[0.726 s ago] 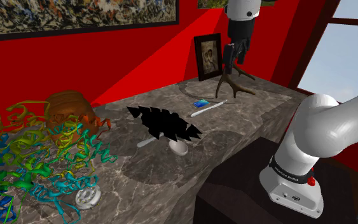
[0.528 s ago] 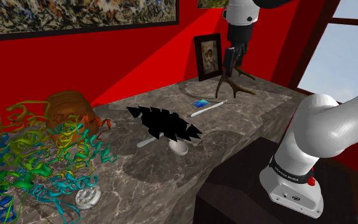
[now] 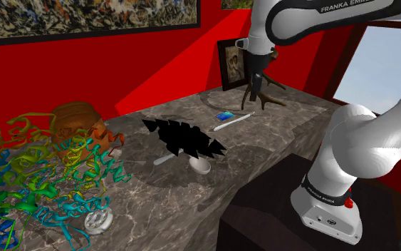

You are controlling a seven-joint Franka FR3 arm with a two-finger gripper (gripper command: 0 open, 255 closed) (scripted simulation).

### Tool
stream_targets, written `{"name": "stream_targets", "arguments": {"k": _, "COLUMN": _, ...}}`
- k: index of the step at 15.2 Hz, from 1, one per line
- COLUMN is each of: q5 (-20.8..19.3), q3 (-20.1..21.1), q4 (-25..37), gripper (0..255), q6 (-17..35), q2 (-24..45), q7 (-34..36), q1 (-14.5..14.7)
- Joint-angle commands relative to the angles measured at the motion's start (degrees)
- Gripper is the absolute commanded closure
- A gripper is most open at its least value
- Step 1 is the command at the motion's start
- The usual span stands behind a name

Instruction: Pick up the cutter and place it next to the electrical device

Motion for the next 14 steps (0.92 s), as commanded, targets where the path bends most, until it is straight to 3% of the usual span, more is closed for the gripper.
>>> {"name": "stream_targets", "arguments": {"k": 1, "q5": -1.3, "q3": -4.0, "q4": -0.9, "gripper": 0, "q6": 3.8, "q2": 2.1, "q7": -8.7, "q1": 2.1}}
{"name": "stream_targets", "arguments": {"k": 5, "q5": -2.1, "q3": -12.0, "q4": -1.1, "gripper": 0, "q6": 12.2, "q2": 9.3, "q7": -25.0, "q1": 7.4}}
{"name": "stream_targets", "arguments": {"k": 9, "q5": 0.0, "q3": -20.1, "q4": 0.1, "gripper": 0, "q6": 19.9, "q2": 18.1, "q7": -42.3, "q1": 14.5}}
{"name": "stream_targets", "arguments": {"k": 14, "q5": 1.1, "q3": -22.2, "q4": -1.2, "gripper": 0, "q6": 24.5, "q2": 21.5, "q7": -44.9, "q1": 16.0}}
